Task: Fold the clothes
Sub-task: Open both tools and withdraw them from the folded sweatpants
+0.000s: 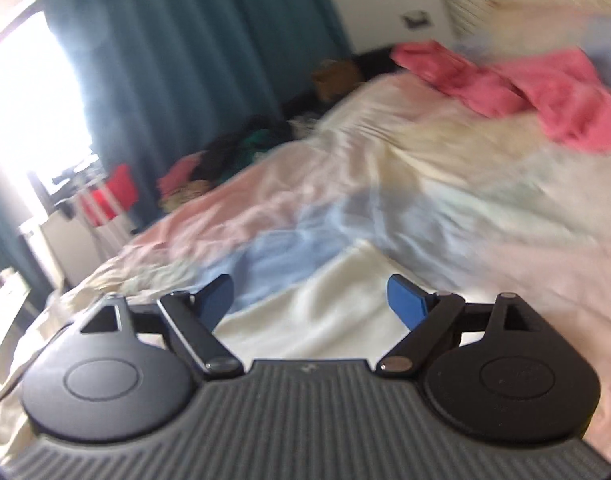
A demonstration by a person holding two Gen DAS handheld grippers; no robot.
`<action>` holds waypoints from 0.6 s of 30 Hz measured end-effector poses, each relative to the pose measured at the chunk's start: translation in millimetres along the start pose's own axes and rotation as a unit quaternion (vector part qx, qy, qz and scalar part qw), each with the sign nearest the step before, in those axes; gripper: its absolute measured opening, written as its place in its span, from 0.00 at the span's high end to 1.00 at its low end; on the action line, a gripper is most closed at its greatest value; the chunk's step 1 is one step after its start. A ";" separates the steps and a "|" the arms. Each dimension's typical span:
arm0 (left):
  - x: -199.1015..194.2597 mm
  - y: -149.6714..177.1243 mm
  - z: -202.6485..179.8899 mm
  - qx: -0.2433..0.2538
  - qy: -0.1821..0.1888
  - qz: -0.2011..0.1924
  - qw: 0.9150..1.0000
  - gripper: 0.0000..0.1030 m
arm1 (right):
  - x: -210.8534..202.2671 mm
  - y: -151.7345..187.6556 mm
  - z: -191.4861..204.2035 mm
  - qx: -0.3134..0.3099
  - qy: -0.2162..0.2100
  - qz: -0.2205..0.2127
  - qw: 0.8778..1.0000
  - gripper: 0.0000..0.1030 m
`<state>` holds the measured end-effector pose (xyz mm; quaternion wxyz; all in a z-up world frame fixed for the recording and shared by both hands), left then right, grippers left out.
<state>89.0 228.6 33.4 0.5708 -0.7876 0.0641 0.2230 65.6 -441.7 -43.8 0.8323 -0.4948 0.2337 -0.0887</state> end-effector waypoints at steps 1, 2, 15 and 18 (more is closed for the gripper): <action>-3.8 -2.1 -11.6 0.015 0.009 -0.006 1.000 0.04 | -5.5 -3.3 17.0 -0.015 -0.019 -0.002 1.000 0.17; -6.7 -3.9 -23.7 0.028 0.015 -0.014 0.999 0.04 | -10.6 -5.1 34.7 -0.030 -0.036 -0.003 0.999 0.17; -44.3 16.2 -132.2 0.109 0.074 -0.059 0.989 0.03 | -74.2 32.6 190.8 -0.122 -0.206 -0.016 0.971 0.18; -49.5 25.5 -135.0 0.107 0.085 -0.064 0.989 0.03 | -88.9 43.8 199.2 -0.139 -0.217 -0.031 0.966 0.18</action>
Point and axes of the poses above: each gripper's, at about its wrist camera, not at the fingertips, and x roughly the way its jaws point, z to its left, y to its underside, the point moved 1 cm from there along x, roughly the way its jaws point, and after that the axes turned 7 degrees about -z, right-handed, at the moved point
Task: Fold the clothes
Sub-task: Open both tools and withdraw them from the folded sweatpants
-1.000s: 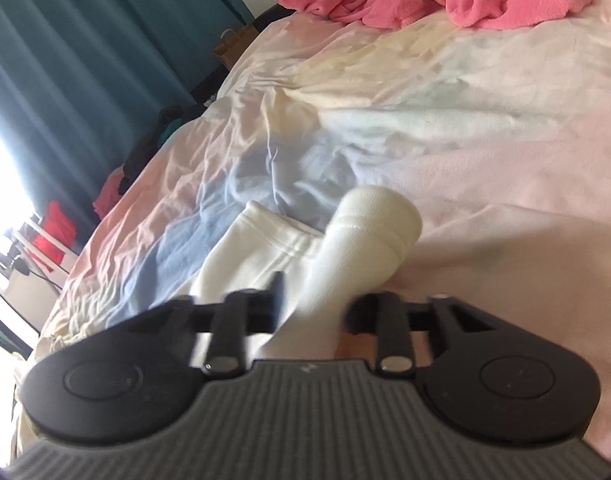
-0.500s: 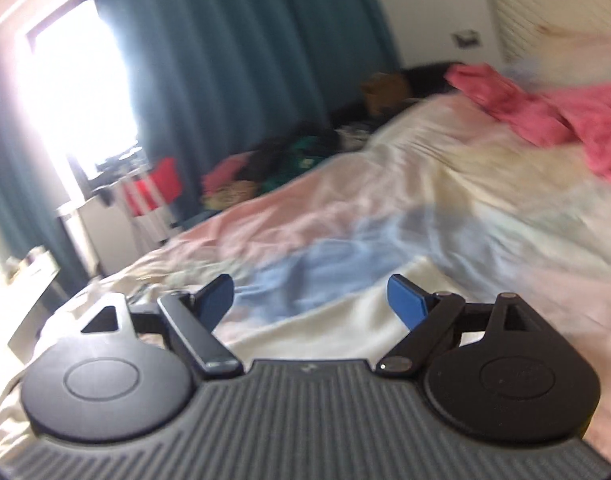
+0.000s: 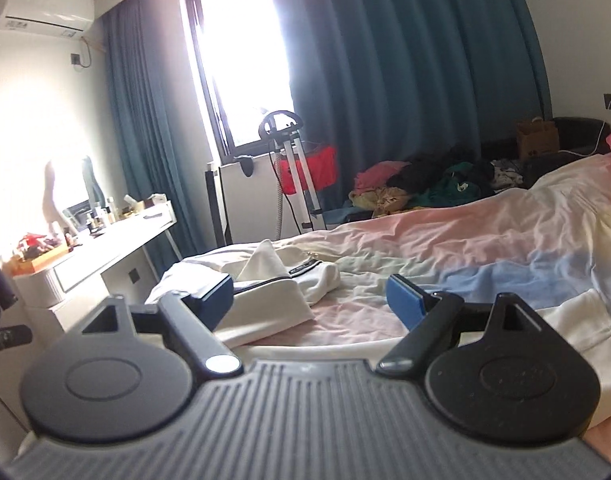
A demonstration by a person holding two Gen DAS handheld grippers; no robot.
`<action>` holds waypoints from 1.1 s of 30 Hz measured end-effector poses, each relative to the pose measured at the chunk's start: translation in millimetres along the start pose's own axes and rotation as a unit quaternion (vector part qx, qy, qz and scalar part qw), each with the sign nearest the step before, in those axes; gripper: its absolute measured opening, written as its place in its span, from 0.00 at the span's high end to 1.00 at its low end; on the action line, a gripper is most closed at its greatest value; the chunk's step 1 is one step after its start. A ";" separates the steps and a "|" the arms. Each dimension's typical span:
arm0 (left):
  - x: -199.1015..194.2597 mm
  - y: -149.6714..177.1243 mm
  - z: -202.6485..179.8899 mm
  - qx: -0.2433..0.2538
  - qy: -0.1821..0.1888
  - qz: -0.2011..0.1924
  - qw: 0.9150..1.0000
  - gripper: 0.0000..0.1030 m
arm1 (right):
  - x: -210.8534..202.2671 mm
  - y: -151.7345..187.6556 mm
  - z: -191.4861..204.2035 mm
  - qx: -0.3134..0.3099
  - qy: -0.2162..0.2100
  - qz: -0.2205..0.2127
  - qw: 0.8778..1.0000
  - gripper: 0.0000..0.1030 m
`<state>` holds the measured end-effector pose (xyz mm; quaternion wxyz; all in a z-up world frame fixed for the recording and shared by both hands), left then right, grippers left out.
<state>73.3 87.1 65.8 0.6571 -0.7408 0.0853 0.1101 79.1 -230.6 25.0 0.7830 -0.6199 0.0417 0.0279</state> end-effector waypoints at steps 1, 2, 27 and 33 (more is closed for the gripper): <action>-2.0 2.5 -1.6 0.003 -0.002 -0.003 1.000 0.03 | -2.8 1.9 3.0 -0.007 0.000 -0.004 1.000 0.18; -2.5 4.4 -3.3 0.005 -0.005 -0.005 1.000 0.03 | -5.4 3.2 4.0 -0.012 0.001 -0.007 1.000 0.18; 275.1 69.5 -207.3 0.173 0.089 0.058 0.979 0.17 | 49.0 65.0 -58.3 0.079 0.126 0.028 0.988 0.18; 370.3 89.7 -271.9 0.193 0.093 0.061 0.975 0.24 | 70.2 84.2 -76.5 0.117 0.150 0.043 0.981 0.17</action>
Point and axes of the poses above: each gripper's, at about its wrist camera, not at the fingertips, and x roughly the way its jaws point, z to its left, y to its underside, the point moved 1 cm from there along x, roughly the way its jaws point, and after that the axes turned 7 degrees about -z, right-handed, at the moved point
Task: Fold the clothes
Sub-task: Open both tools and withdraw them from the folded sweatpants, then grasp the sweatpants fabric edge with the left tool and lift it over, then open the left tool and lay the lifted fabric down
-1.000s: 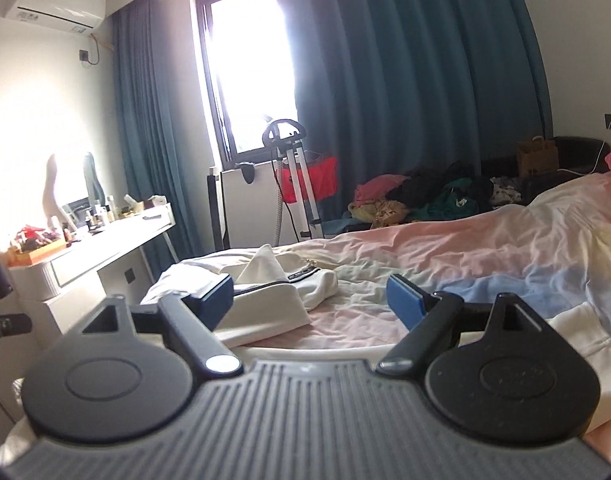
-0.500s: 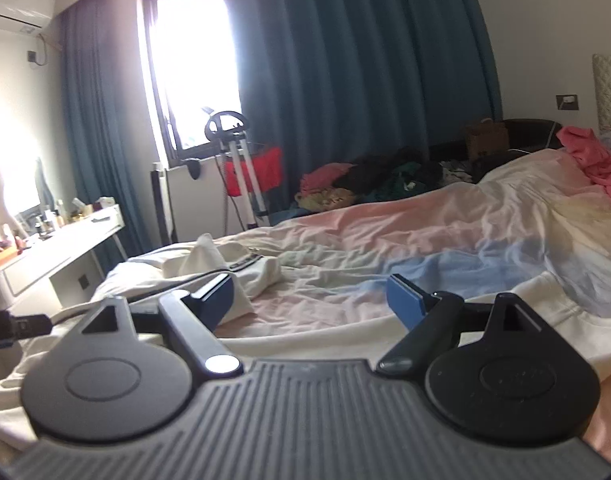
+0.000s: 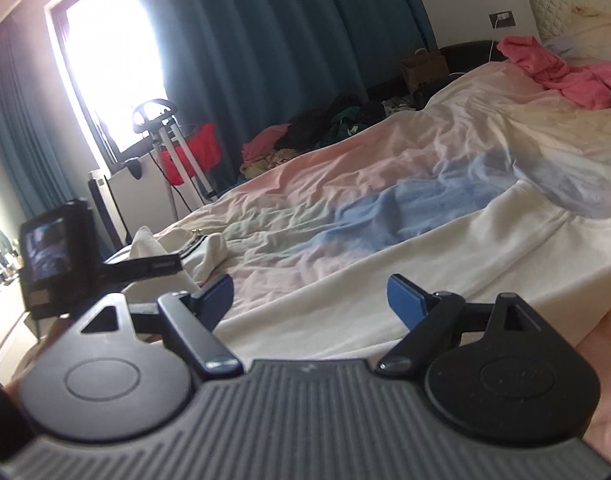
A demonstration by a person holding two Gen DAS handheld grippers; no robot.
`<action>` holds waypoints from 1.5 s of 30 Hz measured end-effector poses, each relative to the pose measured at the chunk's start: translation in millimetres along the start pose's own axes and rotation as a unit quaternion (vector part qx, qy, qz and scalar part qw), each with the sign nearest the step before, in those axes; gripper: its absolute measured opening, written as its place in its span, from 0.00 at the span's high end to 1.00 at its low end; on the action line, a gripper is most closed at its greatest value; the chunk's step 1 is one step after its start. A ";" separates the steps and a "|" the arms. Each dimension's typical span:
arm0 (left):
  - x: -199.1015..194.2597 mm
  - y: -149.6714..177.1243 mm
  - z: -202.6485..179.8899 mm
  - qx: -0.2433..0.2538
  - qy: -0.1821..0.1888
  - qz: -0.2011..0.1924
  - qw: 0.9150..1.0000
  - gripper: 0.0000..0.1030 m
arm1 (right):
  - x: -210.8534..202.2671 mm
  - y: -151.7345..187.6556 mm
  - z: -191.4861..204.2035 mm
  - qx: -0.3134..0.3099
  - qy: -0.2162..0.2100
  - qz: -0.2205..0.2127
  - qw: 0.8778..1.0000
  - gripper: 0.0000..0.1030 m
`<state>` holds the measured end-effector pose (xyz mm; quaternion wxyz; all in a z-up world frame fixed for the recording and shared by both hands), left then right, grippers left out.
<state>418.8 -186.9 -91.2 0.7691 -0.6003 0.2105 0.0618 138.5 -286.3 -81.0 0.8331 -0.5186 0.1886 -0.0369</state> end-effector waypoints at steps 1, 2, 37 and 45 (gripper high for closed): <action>15.5 -1.9 -7.9 0.008 0.005 0.003 1.000 0.26 | 4.9 3.0 0.4 -0.003 0.001 0.001 1.000 0.18; 30.5 -2.5 -16.2 0.019 0.008 0.008 1.000 0.30 | 9.8 6.3 1.6 -0.008 0.002 0.001 1.000 0.18; -83.6 -48.6 -35.9 -0.107 0.181 -0.031 0.977 0.51 | 35.3 23.2 -51.8 0.091 0.056 0.007 0.994 0.17; -174.8 21.0 56.0 -0.128 0.145 0.005 0.981 0.23 | 41.5 30.0 -55.0 0.152 -0.030 0.039 0.987 0.16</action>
Point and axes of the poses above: each gripper's, at about its wrist camera, not at the fingertips, and x roughly the way its jaws point, z to its left, y to its underside, the point moved 1 cm from there along x, roughly the way its jaws point, and after that the axes turned 7 degrees about -z, right-handed, at the moved point
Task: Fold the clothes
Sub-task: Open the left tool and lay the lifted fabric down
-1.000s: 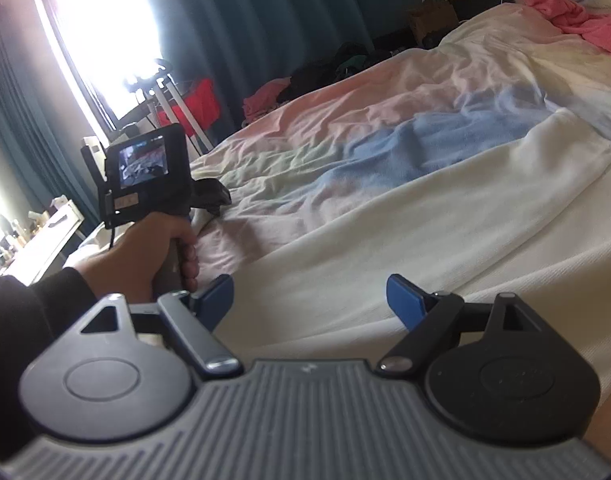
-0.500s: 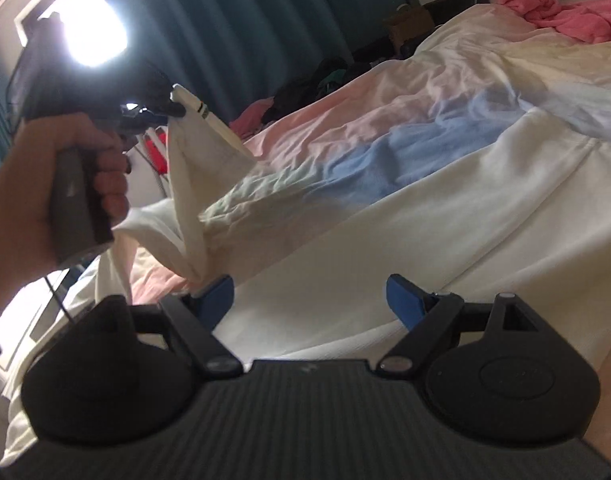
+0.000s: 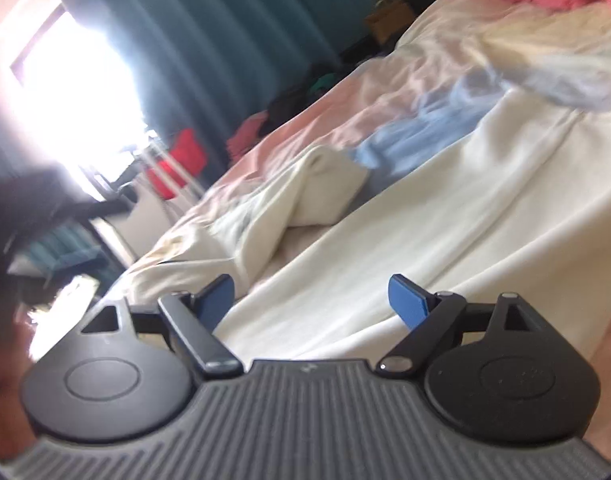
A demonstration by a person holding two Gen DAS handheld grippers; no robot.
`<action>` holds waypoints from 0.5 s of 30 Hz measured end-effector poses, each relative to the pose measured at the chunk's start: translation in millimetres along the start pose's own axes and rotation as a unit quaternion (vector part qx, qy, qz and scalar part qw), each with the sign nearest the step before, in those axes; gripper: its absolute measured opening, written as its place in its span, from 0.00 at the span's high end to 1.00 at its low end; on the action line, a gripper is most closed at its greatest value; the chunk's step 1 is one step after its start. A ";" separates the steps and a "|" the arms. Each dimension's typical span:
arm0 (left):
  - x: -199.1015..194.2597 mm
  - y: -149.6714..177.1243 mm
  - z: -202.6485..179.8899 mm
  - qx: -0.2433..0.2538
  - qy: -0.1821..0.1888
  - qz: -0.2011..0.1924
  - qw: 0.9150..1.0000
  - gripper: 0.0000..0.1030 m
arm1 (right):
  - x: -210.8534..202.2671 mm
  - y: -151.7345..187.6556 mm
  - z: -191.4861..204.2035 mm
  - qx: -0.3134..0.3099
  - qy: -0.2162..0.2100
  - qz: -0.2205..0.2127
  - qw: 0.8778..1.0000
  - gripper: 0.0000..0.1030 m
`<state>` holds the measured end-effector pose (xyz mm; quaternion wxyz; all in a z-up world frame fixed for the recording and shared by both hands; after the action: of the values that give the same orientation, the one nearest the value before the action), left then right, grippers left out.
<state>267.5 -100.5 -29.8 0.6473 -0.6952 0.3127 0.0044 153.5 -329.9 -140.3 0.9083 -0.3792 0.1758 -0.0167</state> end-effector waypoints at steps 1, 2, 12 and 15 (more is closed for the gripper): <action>-21.8 6.3 12.7 -0.001 -0.016 -0.002 1.000 0.23 | 1.0 1.8 0.0 0.015 -0.020 0.008 1.000 0.16; -46.4 12.0 25.4 -0.001 -0.037 -0.009 0.999 0.23 | 1.6 3.5 0.7 0.027 -0.035 0.014 0.999 0.16; -154.3 39.1 102.1 -0.037 -0.132 -0.084 0.987 0.19 | -16.6 3.9 24.8 0.008 -0.066 0.030 0.997 0.16; -165.9 54.5 121.3 -0.063 -0.154 -0.079 0.983 0.19 | -22.8 3.2 30.5 0.008 -0.059 0.052 0.997 0.16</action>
<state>158.4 82.0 -30.2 0.6411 -0.7478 0.1531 0.0798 142.0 -303.1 -115.7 0.9199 -0.3624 0.1408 0.0517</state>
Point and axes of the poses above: each gripper's, at about its wrist camera, not at the fingertips, and x roughly the way its jaws point, z to its left, y to its underside, the point moved 1 cm from there along x, roughly the way its jaws point, and after that the axes turned 7 degrees about -z, right-handed, at the moved point
